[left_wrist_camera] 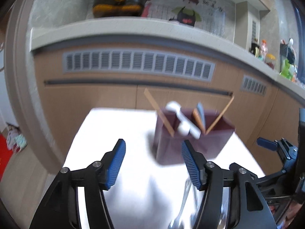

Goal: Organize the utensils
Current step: 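Open both tools to drop the spoons into the caddy and withdraw, then grasp the shovel-shaped spoon with the right tool while the left tool approaches the smiley-handled spoon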

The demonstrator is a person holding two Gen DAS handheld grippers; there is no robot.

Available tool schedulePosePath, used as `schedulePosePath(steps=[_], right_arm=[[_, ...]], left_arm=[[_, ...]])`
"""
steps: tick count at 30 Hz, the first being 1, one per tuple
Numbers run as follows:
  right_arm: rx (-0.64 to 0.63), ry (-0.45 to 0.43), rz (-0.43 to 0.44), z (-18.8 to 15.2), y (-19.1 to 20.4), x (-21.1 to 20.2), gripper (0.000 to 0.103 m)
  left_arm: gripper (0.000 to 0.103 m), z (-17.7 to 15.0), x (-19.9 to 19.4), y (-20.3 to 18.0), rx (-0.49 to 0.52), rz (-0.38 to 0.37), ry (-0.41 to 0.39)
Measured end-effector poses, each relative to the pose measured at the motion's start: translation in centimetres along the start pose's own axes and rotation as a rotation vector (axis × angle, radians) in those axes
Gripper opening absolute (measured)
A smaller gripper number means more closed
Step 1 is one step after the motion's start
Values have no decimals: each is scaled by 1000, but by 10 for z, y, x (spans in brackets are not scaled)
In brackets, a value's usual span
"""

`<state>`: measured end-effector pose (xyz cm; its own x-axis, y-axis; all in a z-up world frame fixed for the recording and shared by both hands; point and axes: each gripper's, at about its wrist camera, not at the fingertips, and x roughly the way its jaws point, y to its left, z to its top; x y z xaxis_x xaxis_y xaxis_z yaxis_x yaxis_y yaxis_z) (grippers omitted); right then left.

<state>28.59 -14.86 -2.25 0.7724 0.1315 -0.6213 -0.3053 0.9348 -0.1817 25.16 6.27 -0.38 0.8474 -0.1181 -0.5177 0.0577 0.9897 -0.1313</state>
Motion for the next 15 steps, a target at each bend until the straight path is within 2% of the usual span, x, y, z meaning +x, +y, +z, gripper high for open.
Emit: schedulePosePath(steps=[4, 6, 7, 8, 9, 10, 11, 13, 15], right_arm=[[-11, 98, 89, -24, 24, 4, 103], [-30, 125, 134, -37, 38, 2, 99], [-44, 143, 151, -43, 45, 1, 89], [-61, 169, 171, -49, 54, 0, 73], [-77, 200, 204, -54, 62, 1, 64], [-85, 226, 237, -56, 69, 2, 49], [-84, 256, 273, -59, 75, 3, 41], [-76, 297, 315, -63, 82, 6, 40], [-85, 305, 289, -66, 88, 9, 40]], left_arm=[[66, -29, -9, 18, -20, 12, 77], [67, -43, -11, 25, -22, 21, 111], [67, -51, -14, 30, -27, 30, 126], [67, -56, -14, 33, -32, 34, 136], [67, -62, -15, 37, -40, 36, 146], [67, -67, -16, 40, -47, 34, 154], [67, -71, -16, 43, -51, 30, 159], [67, -78, -17, 48, -62, 27, 169], [67, -80, -17, 51, -66, 24, 174]])
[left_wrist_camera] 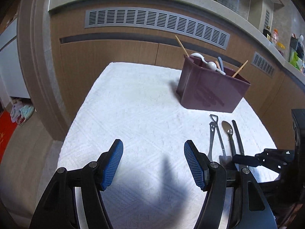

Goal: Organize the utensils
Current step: 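Grasp the shovel-shaped spoon with the right tool while the left tool approaches the smiley-handled spoon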

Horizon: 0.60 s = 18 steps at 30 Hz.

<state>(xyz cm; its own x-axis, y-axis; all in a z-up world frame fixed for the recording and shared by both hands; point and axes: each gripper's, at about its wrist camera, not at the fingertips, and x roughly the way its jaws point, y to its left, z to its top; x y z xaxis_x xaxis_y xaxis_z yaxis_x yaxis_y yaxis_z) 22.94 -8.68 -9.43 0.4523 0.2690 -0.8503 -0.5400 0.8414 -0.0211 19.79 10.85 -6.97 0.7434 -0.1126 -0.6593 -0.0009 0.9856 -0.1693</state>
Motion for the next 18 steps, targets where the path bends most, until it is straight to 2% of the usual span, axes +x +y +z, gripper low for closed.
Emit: schedulePosePath(steps=[3, 11, 15, 18], right_arm=[[32, -2, -48, 1, 0, 4, 43], [191, -12, -100, 2, -5, 4, 49], [121, -9, -138, 1, 15, 8, 46], [141, -21, -140, 0, 11, 7, 43]], left_arm=[[67, -3, 2, 3, -14, -4, 9], [67, -5, 9, -3, -23, -15, 33], [67, -7, 8, -7, -10, -13, 38], [68, -7, 6, -6, -12, -14, 35]])
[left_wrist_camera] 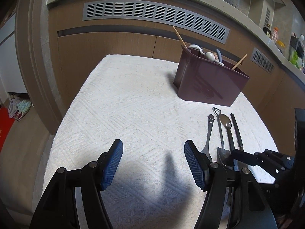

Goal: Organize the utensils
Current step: 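Grasp the shovel-shaped spoon with the right tool while the left tool approaches the smiley-handled spoon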

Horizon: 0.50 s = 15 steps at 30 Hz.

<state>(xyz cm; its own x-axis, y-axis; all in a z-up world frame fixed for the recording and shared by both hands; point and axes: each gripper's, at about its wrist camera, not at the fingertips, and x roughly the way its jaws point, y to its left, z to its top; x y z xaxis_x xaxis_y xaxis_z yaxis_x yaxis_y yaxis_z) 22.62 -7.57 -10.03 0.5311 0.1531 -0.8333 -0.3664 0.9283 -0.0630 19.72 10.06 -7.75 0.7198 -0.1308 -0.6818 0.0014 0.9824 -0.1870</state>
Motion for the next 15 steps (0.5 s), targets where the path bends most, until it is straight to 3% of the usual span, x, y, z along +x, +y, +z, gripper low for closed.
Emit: schedulePosePath(steps=[2, 5, 10, 15], right_arm=[[18, -1, -9, 0, -7, -1, 27], [44, 18, 64, -1, -25, -4, 13], [55, -15, -2, -15, -59, -18, 12], [88, -28, -56, -36, -90, -30, 12]], left_arm=[[68, -1, -2, 0, 3, 3, -2], [68, -4, -4, -4, 21, -16, -1], [68, -15, 1, -28, 106, -165, 47], [60, -25, 21, -62, 206, -160, 121]])
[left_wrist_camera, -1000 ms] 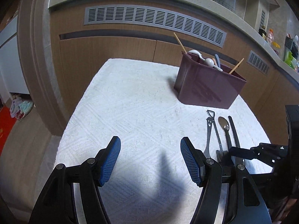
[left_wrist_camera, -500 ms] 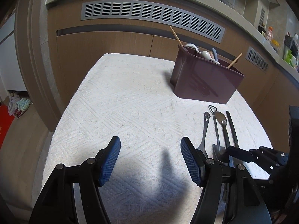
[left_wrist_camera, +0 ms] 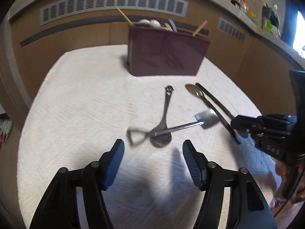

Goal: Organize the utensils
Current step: 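Grasp the shovel-shaped spoon with the right tool while the left tool approaches the smiley-handled spoon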

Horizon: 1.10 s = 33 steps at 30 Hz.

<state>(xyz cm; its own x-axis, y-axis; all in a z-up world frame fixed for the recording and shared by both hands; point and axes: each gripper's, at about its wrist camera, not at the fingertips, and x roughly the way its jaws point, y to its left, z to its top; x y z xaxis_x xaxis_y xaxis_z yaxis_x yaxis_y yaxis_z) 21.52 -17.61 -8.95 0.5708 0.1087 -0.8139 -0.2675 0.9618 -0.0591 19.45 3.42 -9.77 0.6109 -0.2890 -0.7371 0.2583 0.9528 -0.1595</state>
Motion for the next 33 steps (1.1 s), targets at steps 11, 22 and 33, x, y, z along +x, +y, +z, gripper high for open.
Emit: schedulePosePath(steps=[11, 22, 33], right_arm=[[-45, -93, 165, -7, -8, -19, 39], [-111, 89, 318, 26, 14, 18, 50], [202, 141, 324, 38, 11, 40, 48]], left_arm=[[59, 16, 18, -6, 6, 76, 33], [60, 18, -22, 49, -190, 96, -43], [66, 10, -25, 40, -140, 89, -55]])
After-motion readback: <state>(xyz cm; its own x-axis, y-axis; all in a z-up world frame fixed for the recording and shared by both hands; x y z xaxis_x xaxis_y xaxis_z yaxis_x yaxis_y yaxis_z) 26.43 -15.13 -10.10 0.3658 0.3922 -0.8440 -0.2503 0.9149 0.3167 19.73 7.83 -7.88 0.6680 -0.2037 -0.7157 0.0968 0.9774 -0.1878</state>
